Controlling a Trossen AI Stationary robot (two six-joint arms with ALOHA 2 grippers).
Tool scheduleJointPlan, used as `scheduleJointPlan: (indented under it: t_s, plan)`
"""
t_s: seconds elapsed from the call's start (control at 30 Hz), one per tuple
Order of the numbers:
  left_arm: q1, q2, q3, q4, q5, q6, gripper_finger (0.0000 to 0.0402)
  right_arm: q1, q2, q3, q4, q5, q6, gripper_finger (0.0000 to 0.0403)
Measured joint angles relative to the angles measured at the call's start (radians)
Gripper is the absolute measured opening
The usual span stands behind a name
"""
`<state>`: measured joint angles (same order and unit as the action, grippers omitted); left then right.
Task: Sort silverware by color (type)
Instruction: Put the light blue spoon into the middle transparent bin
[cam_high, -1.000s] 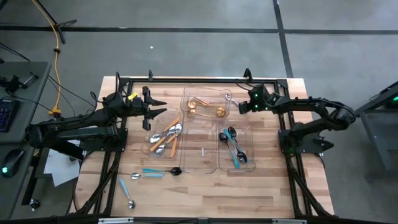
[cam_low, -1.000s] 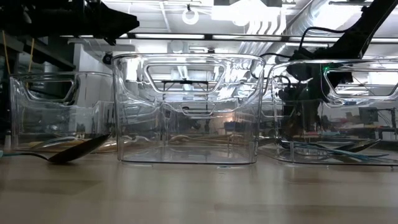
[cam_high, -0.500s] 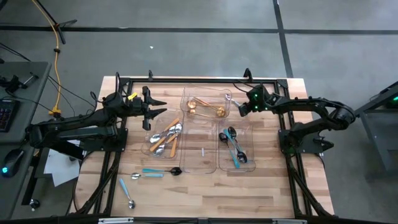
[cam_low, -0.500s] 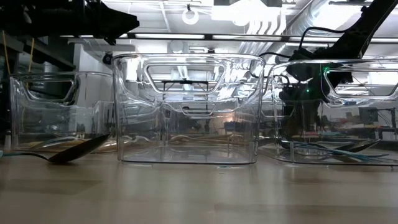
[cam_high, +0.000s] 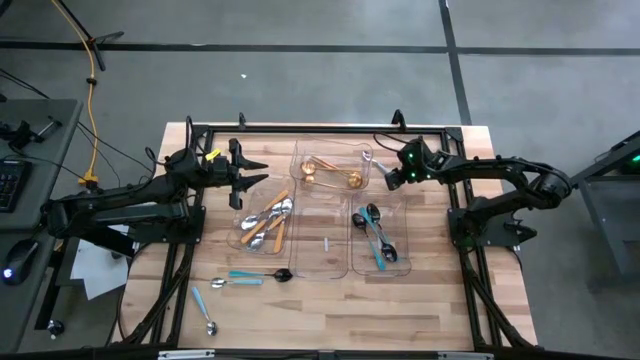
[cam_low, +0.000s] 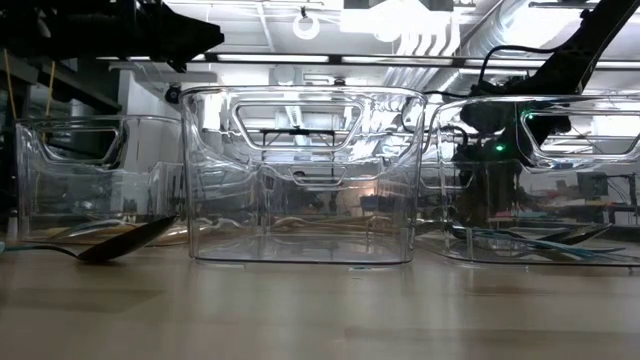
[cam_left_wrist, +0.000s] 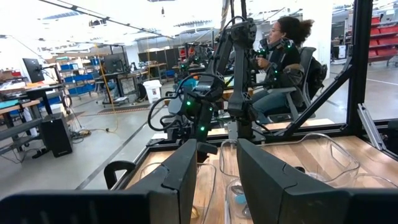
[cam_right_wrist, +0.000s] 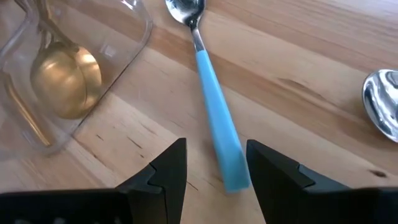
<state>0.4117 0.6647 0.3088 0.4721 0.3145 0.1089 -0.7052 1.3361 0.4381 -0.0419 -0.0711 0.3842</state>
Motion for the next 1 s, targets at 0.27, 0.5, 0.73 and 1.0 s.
scheduleJointPlan:
  t_s: [0.27, 0.5, 0.73, 1.0]
  plan:
    - [0.0, 0.0, 0.0, -0.002, 0.0, 0.0, 0.0104, 0.0, 0.0, 0.0, -0.068, 0.071, -0.026, 0.0151]
    - [0.0, 0.0, 0.0, -0.003, 0.0, 0.0, 0.0104, 0.0, 0.0, 0.0, -0.068, 0.088, -0.052, 0.0151]
    - [0.0, 0.0, 0.0, -0.003, 0.0, 0.0, 0.0104, 0.0, 0.0, 0.0, -0.041, 0.087, -0.08, 0.0151]
    - [0.0, 0.0, 0.0, -0.003, 0.0, 0.0, 0.0104, 0.0, 0.0, 0.0, -0.047, 0.087, -0.103, 0.0151]
